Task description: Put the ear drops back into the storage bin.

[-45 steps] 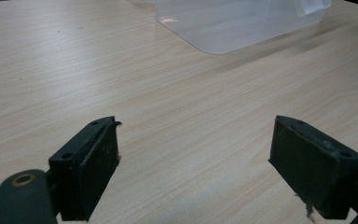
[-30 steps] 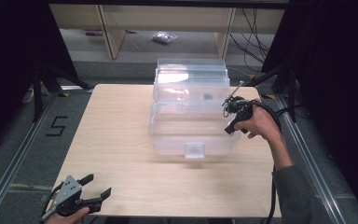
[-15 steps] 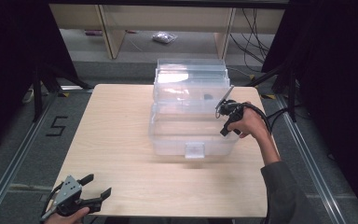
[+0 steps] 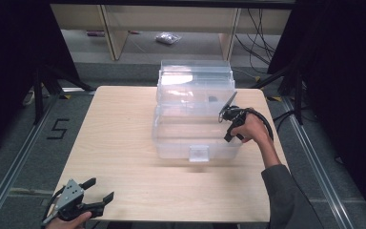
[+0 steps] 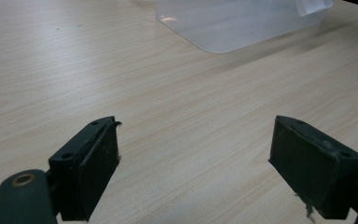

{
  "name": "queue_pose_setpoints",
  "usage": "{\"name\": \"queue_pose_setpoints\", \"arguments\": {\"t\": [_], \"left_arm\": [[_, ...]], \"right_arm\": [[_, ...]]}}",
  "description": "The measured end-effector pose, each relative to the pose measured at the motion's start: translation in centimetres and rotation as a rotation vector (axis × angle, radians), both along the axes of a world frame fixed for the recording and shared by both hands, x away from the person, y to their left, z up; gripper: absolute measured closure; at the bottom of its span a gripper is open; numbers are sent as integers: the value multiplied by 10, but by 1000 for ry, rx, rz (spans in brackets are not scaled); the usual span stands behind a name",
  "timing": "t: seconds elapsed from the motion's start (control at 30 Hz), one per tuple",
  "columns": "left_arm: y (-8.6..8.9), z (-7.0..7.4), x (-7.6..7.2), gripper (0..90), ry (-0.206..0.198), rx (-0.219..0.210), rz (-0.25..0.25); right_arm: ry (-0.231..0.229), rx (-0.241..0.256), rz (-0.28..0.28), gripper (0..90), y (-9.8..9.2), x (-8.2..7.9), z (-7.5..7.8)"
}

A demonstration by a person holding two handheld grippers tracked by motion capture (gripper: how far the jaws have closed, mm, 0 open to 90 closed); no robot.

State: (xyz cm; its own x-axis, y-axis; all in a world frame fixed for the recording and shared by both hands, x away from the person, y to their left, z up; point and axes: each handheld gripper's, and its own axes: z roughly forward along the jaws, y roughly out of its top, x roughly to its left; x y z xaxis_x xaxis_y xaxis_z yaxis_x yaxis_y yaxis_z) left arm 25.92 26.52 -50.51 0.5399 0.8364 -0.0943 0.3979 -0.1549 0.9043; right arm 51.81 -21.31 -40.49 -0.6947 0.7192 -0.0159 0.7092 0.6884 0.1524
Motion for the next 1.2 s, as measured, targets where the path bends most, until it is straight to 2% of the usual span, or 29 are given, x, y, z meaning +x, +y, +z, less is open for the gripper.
{"name": "queue_pose_setpoints", "arguments": {"t": [0.03,0.07,0.1,0.17,0.27,0.43,0.6,0.67,0.7,0.73,0.77,0.8,0.83,0.9,1.0,1.07,1.17,1.2], "left_arm": [[0,0,0,148,0,0,0],[2,1,0,148,11,24,-7],[1,1,0,148,9,17,-4],[1,1,0,148,9,14,-3],[1,1,0,148,8,11,-3],[1,1,0,148,8,13,-5],[1,1,0,148,9,14,-4],[1,1,0,148,10,14,-5],[1,1,0,148,10,14,-5],[1,1,0,148,11,20,-6],[1,1,0,148,15,23,-4],[0,1,0,148,8,4,-3],[1,1,0,148,10,19,-9],[1,1,0,148,10,7,-3],[1,1,0,148,10,18,-6],[1,1,0,148,12,20,-7],[1,1,0,148,9,13,-10],[1,1,0,148,11,19,-7]], "right_arm": [[0,0,0,601,0,0,0],[-13,-1,24,601,-2,1,-2],[13,-20,-31,601,2,0,-1],[9,-20,-16,602,2,1,-3],[19,-29,-32,601,5,1,-4],[24,-44,-23,601,7,3,-7],[26,-22,-33,601,7,5,-12],[2,-13,36,601,4,8,-16],[2,-13,36,601,4,8,-16],[27,-13,-10,601,5,6,-17],[32,-25,-36,601,6,6,-18],[35,-20,-40,601,6,5,-18],[34,-19,-46,601,6,6,-19],[30,-22,-33,601,5,6,-20],[34,-23,-21,601,5,7,-21],[38,-27,-44,601,7,5,-21],[30,-29,-34,601,6,7,-23],[35,-27,-14,601,7,7,-23]]}}
